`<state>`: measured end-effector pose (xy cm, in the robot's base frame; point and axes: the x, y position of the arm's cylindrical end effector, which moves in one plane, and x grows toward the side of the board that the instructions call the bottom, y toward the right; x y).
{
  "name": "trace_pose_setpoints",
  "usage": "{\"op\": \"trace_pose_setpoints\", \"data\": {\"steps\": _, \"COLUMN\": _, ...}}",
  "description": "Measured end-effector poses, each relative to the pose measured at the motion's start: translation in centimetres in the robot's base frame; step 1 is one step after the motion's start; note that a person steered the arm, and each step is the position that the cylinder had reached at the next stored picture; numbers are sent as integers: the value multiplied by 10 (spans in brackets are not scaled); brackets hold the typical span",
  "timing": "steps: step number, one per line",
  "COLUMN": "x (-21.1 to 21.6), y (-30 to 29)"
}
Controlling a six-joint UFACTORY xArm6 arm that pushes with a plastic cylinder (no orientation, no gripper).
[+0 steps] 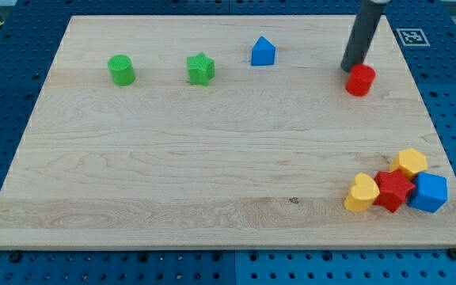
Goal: Place the red circle above the yellow heart
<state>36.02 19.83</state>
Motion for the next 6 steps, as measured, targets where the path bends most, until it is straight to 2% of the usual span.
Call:
{"op": "trace_pose_setpoints", "data": {"steps": 1, "x": 70, "y": 6}}
{"op": "trace_pose_setpoints", "data": {"steps": 2, "x": 62, "y": -1}}
{"op": "trace_pose_setpoints", "data": {"steps": 3, "x": 24, "y": 24}}
{"op": "trace_pose_setpoints", "data": {"steps": 4, "x": 45, "y": 80}}
{"op": "trace_pose_setpoints", "data": {"steps": 5, "x": 90, "y": 70}}
{"op": "trace_pose_setpoints", "data": {"steps": 6, "x": 123, "y": 29}}
